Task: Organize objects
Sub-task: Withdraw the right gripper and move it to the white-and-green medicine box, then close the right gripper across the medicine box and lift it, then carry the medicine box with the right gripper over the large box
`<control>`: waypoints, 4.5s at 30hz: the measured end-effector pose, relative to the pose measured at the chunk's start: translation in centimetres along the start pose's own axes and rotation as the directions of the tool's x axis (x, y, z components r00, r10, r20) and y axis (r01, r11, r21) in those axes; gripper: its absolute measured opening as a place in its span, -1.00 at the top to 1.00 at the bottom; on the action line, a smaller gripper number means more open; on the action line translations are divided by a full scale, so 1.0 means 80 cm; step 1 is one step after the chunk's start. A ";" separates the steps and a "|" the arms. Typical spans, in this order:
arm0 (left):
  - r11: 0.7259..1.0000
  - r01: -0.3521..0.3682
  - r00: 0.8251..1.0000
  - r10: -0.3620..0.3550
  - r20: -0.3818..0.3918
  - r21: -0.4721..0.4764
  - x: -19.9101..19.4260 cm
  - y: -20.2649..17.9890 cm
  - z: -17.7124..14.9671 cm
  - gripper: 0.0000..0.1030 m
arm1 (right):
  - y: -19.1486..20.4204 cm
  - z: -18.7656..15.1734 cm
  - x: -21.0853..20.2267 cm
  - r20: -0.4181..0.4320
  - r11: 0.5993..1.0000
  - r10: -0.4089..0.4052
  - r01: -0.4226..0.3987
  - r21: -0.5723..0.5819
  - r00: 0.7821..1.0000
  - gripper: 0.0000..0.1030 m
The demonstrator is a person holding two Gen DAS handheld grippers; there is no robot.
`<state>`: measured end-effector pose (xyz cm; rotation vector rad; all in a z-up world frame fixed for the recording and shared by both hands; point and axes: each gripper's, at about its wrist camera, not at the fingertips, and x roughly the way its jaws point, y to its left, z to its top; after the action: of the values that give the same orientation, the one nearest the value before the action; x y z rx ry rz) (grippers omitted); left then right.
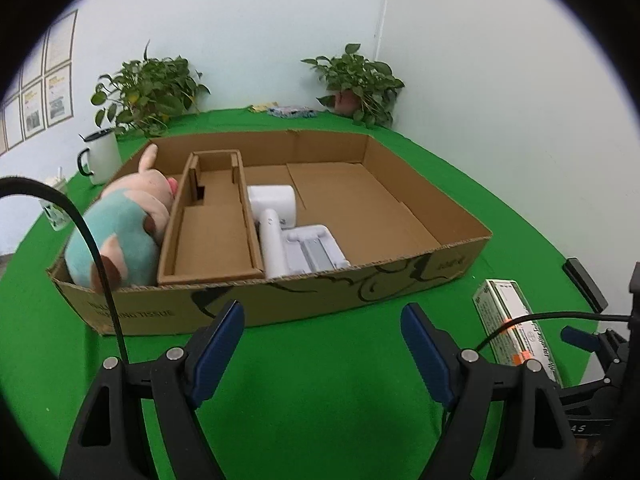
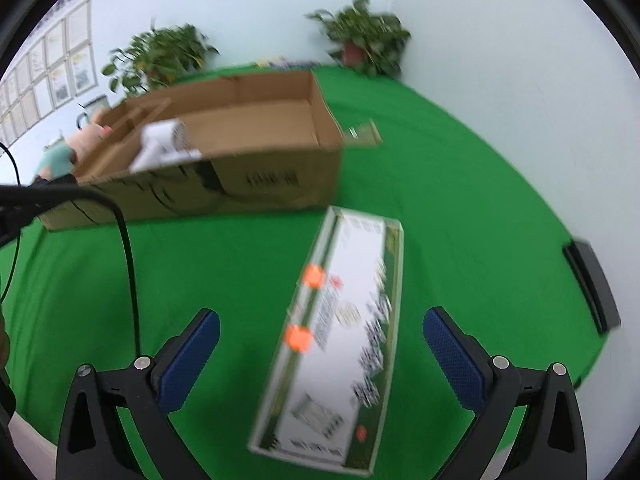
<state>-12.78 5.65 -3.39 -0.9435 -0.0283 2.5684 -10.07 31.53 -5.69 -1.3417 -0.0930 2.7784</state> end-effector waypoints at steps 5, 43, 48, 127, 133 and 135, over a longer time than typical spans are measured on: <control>0.998 0.055 0.997 -0.057 -0.049 -0.033 0.010 -0.003 -0.010 -0.56 | -0.008 -0.015 0.012 -0.043 0.999 0.036 -0.036 0.010 0.998 -0.78; 0.742 0.513 0.688 -0.656 -0.309 -0.432 0.103 -0.047 -0.037 -0.56 | 0.044 -0.065 -0.020 -0.059 0.921 0.366 -0.370 -0.120 0.929 -0.34; 0.740 0.498 0.688 -0.654 -0.314 -0.452 0.101 -0.047 -0.046 -0.54 | 0.035 -0.064 -0.018 -0.054 0.904 0.418 -0.421 -0.074 0.907 -0.32; 0.846 0.510 0.850 -0.523 -0.060 -0.155 0.058 -0.058 0.212 0.23 | 0.084 0.224 -0.012 0.215 0.871 0.481 -0.434 -0.232 0.850 -0.22; 0.852 0.490 0.853 -0.512 -0.098 -0.185 0.081 -0.054 0.207 0.23 | 0.081 0.225 0.026 0.172 0.864 0.493 -0.457 -0.211 0.853 -0.22; 0.854 0.482 0.854 -0.508 -0.113 -0.198 0.091 -0.052 0.205 0.23 | 0.078 0.228 0.042 0.155 0.862 0.497 -0.465 -0.202 0.854 -0.22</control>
<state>-26.53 14.13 5.40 -1.0411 -0.3929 2.0252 -26.54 25.00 2.51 -1.2487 0.0235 3.3964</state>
